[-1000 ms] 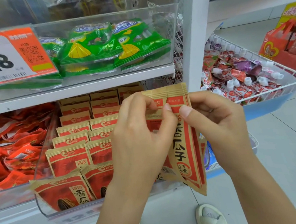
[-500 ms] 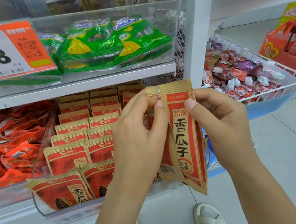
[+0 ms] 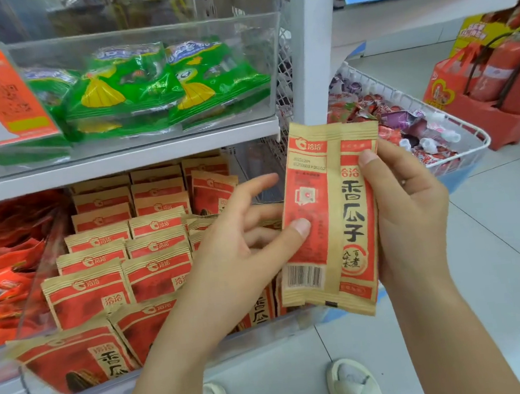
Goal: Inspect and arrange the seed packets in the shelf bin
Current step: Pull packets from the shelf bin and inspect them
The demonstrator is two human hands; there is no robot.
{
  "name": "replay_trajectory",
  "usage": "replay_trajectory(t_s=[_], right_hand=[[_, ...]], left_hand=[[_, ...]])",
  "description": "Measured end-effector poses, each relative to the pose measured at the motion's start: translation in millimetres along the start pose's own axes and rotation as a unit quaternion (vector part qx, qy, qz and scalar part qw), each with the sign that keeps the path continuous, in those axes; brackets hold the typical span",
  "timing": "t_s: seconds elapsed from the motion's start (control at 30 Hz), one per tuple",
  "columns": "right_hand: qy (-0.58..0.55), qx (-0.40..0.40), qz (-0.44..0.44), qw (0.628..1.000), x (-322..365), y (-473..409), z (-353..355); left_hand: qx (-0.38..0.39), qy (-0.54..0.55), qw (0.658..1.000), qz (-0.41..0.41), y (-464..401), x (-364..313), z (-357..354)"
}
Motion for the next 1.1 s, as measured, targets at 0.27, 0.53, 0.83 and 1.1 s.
replay_trajectory(t_s=[0.27, 0.53, 0.83, 1.1], right_hand=[[0.085, 0.335, -0.082, 0.935, -6.7, 11.0, -17.0], [0.073, 0.237, -0.051, 0.967, -4.7, 6.4, -19.9], [0.046, 0.19, -0.053, 0.979, -1.3, 6.2, -20.2], [0.055, 0.184, -0.055, 0.98, 1.7, 8.7, -22.3]], left_hand=[[-0.14, 0.119, 0.979, -0.09, -4.3, -12.7, 16.8], [-0.192, -0.158, 0.941, -0.23, 1.9, -10.4, 9.1], [-0.145, -0.243, 0.931, -0.232, 1.2, -6.7, 1.3], [-0.128, -0.329, 0.895, -0.274, 3.1, -6.5, -6.3]])
Point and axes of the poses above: each hand's wrist, its own y-axis away from the middle knuckle, its own z-axis out of the back of the hand, x = y × z, the point moved 4 cm from there along -y, towards the middle knuckle, and after that the axes turned 15 degrees about y, right-handed, at the moved point
